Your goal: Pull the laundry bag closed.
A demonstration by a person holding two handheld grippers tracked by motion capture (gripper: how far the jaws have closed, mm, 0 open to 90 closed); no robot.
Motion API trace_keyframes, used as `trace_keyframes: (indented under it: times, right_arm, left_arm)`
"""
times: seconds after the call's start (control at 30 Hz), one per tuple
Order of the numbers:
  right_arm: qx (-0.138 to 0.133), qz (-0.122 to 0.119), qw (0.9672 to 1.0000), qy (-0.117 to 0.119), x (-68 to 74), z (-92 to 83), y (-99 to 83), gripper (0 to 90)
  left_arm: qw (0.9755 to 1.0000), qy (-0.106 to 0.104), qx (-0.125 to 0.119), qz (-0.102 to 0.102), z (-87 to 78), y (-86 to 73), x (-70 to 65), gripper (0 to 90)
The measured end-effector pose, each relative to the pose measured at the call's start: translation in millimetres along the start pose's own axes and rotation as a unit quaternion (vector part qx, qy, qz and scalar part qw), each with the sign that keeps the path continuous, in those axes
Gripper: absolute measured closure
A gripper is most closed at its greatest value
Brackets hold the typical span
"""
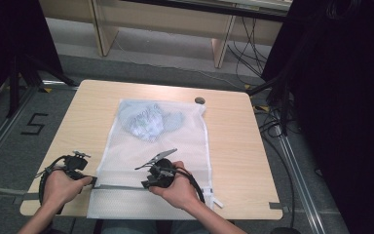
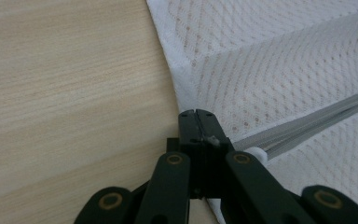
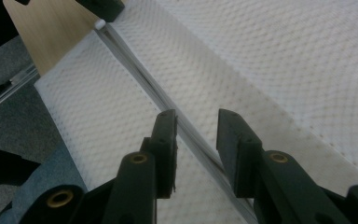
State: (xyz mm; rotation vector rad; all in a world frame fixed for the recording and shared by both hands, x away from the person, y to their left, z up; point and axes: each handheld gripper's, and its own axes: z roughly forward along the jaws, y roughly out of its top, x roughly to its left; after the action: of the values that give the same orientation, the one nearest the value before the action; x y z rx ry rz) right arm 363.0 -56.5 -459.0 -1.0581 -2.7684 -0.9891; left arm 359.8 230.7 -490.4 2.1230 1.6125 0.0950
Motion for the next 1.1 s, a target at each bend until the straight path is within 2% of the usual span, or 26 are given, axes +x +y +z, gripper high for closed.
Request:
trace_keyframes:
  times: [0.1,0.23,0.27,0.43,0.53,0.57,0.6,0.67,0.7,0.87,0.93,1.0,1.1]
  right_arm:
    - [-0.001,-0.013,0.9999,0.008,4.3,7.8,5.8,68.8]
    - [0.006,-0.014,0.9998,0.011,12.1,15.3,9.6,68.7]
    - [0.005,-0.023,0.9996,0.014,13.1,18.1,10.7,68.7]
    - [0.005,-0.027,0.9994,0.021,17.1,26.0,15.1,68.7]
    - [0.005,-0.023,0.9995,0.023,20.5,29.8,18.2,68.7]
    - [0.007,-0.013,0.9996,0.024,22.2,30.5,18.9,68.6]
    - [0.006,-0.019,0.9995,0.023,22.1,31.7,20.2,68.2]
    - [0.004,-0.018,0.9995,0.026,23.8,34.3,22.1,67.9]
    - [0.001,-0.029,0.9992,0.028,23.0,35.7,23.1,67.9]
    - [0.003,-0.019,0.9992,0.036,26.0,43.4,25.9,68.0]
    - [0.010,-0.010,0.9993,0.034,30.2,46.0,27.0,68.0]
    - [0.009,-0.022,0.9990,0.039,31.9,50.1,28.9,68.1]
    - [0.013,-0.019,0.9989,0.041,37.2,53.7,32.0,68.3]
  left_arm:
    - [1.0000,0.000,-0.002,-0.003,0.5,-0.2,0.0,89.9]
    - [0.9999,0.000,-0.007,-0.009,1.6,0.1,-0.4,89.9]
    - [0.9999,0.000,-0.006,-0.010,1.5,0.3,-0.3,89.9]
    - [1.0000,-0.004,-0.003,-0.007,1.4,0.4,1.6,89.9]
    - [1.0000,-0.004,-0.002,-0.008,1.1,0.4,2.0,89.9]
    - [0.9999,-0.005,-0.002,-0.008,1.2,0.4,2.2,89.9]
    - [0.9999,-0.005,-0.002,-0.009,1.2,0.4,2.4,89.8]
    - [0.9999,-0.006,-0.004,-0.010,1.4,0.0,2.5,89.8]
    - [0.9999,-0.006,-0.004,-0.010,1.3,0.0,2.4,89.8]
    - [0.9999,-0.008,-0.006,-0.012,1.2,-0.6,3.3,89.7]
    - [0.9997,-0.009,-0.019,-0.015,2.8,-1.9,2.8,89.7]
    - [0.9998,-0.006,-0.013,-0.014,2.0,-1.5,2.3,89.7]
    - [0.9998,-0.010,-0.010,-0.013,1.8,-1.1,3.0,89.6]
